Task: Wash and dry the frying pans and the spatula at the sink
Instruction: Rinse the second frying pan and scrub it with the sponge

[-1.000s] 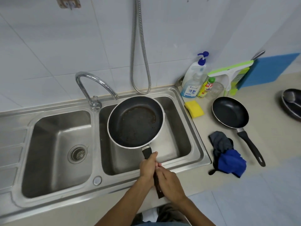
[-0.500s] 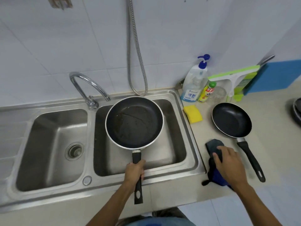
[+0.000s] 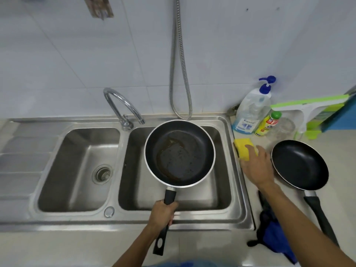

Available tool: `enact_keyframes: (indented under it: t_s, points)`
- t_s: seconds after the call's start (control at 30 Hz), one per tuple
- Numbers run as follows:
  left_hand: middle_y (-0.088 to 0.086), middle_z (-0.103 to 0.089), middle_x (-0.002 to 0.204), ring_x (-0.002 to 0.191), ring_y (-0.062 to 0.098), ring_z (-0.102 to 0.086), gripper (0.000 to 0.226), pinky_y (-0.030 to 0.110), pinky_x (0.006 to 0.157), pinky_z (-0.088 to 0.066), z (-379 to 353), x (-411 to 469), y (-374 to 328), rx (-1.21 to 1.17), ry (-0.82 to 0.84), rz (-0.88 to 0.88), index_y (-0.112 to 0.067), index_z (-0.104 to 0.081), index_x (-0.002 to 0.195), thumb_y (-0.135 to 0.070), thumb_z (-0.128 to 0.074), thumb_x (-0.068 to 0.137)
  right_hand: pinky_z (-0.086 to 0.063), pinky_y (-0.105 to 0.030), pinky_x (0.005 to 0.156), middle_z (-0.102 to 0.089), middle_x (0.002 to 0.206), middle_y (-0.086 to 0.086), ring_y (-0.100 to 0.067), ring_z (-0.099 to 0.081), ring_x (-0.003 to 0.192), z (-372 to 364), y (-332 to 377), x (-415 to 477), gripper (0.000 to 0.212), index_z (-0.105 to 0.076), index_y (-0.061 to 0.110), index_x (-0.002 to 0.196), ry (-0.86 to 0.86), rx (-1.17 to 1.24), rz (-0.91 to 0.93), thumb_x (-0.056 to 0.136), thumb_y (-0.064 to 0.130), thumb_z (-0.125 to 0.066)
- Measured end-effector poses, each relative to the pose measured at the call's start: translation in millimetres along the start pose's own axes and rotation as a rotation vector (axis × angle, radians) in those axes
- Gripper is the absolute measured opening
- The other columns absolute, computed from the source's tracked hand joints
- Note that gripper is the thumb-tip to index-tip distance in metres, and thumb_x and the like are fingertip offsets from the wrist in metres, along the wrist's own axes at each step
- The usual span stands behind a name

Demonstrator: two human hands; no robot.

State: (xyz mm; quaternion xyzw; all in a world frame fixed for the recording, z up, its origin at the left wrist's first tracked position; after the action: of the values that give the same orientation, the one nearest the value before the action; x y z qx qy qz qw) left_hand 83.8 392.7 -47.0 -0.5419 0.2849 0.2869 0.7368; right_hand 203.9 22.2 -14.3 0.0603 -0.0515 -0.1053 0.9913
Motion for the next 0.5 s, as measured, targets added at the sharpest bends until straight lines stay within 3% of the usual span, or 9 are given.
enact_keyframes:
  t_s: [0.07, 0.17, 0.33, 0.4, 0.5]
  points:
    - [0.002, -0.047, 0.047, 0.035, 0.013, -0.041, 0.023, 0.025, 0.039, -0.037, 2, -1, 0, 0.01, 0.003, 0.002, -0.01, -0.055, 0.071, -0.013, -0.065, 0.091, -0.042, -0.053, 0.098, -0.047, 0.136, -0.031, -0.05, -0.052, 0.115, -10, 7, 21, 0.064, -0.051, 0.019, 0.138, 0.108, -0.02, -0.052, 0.084, 0.046, -0.07]
    - [0.002, -0.048, 0.048, 0.036, 0.012, -0.042, 0.019, 0.024, 0.04, -0.038, 5, -1, 2, 0.006, 0.007, 0.013, -0.009, -0.058, 0.076, -0.015, -0.066, 0.092, -0.047, -0.051, 0.091, -0.05, 0.127, -0.025, -0.047, -0.053, 0.107, -17, 16, 36, 0.056, -0.049, 0.024, 0.13, 0.214, -0.019, -0.114, 0.086, 0.054, -0.067]
    - [0.003, -0.048, 0.048, 0.036, 0.014, -0.041, 0.022, 0.025, 0.041, -0.036, 13, 2, 3, 0.02, 0.017, 0.013, -0.011, -0.056, 0.072, -0.016, -0.067, 0.089, -0.047, -0.051, 0.086, -0.05, 0.117, -0.026, -0.045, -0.051, 0.102, -12, 26, 37, 0.039, -0.049, 0.02, 0.116, 0.241, 0.138, -0.217, 0.088, 0.038, -0.07]
    - [0.004, -0.047, 0.048, 0.037, 0.015, -0.04, 0.022, 0.025, 0.041, -0.036, 15, 1, 2, 0.028, 0.026, 0.013, -0.012, -0.054, 0.07, -0.016, -0.066, 0.088, -0.046, -0.046, 0.081, -0.052, 0.113, -0.024, -0.044, -0.052, 0.101, -3, 43, 34, 0.036, -0.051, 0.02, 0.114, 0.214, 0.233, -0.168, 0.087, 0.035, -0.071]
    - [0.005, -0.046, 0.049, 0.037, 0.016, -0.04, 0.022, 0.026, 0.043, -0.037, 16, 0, -1, 0.053, 0.031, 0.004, -0.012, -0.053, 0.069, -0.017, -0.066, 0.086, -0.044, -0.037, 0.082, -0.056, 0.115, -0.011, -0.032, -0.053, 0.106, 15, 92, 25, 0.035, -0.057, 0.028, 0.116, 0.168, 0.388, 0.102, 0.087, 0.038, -0.073]
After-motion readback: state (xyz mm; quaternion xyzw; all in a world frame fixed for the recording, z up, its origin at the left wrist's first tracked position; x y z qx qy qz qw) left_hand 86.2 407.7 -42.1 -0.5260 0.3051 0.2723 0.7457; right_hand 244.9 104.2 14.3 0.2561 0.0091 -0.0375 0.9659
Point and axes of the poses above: each hand's wrist, its own x-axis towards the middle knuckle, its own z-axis out of the back of the hand, y = z × x, the point moved 5 cm from there along x, towards the middle knuckle
